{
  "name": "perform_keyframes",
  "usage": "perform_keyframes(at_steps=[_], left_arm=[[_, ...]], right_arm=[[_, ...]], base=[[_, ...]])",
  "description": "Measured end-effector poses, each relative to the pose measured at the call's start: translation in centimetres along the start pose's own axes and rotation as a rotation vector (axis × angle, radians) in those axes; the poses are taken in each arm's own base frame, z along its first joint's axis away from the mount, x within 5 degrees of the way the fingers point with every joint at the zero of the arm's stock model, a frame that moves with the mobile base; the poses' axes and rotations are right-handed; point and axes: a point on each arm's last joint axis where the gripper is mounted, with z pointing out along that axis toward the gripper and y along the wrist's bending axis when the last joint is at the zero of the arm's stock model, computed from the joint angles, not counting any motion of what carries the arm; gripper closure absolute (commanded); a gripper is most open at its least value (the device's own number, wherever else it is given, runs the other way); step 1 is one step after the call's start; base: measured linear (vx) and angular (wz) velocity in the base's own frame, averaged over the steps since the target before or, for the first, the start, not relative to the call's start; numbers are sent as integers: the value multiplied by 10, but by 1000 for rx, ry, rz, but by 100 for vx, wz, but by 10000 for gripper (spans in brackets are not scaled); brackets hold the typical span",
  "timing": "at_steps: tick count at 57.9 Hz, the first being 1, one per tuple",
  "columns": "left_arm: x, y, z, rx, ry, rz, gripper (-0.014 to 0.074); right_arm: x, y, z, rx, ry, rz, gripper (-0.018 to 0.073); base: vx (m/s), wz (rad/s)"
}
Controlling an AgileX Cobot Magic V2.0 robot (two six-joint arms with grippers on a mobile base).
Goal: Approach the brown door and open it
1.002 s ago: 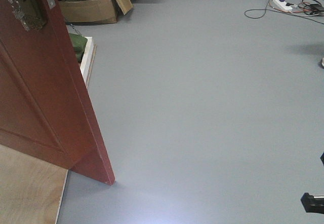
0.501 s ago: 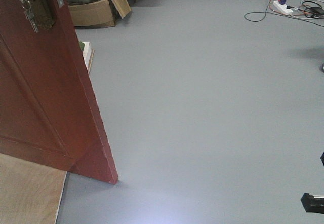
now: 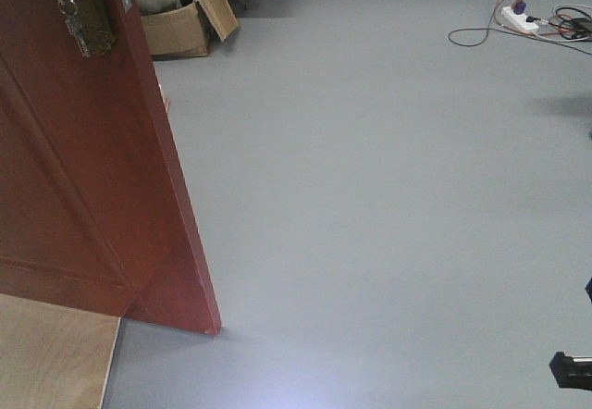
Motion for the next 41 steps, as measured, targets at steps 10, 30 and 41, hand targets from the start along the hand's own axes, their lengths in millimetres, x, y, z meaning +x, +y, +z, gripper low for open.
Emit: perform_keyframes(at_steps=[10,30,41], left_arm=[[0,0,0,0,0,0,603],[0,0,0,0,0,0,603],[0,0,0,0,0,0,603]], right_arm=[[0,0,0,0,0,0,559],[0,0,0,0,0,0,559],[0,0,0,0,0,0,559]], base=[[11,1],[12,2],[13,0]])
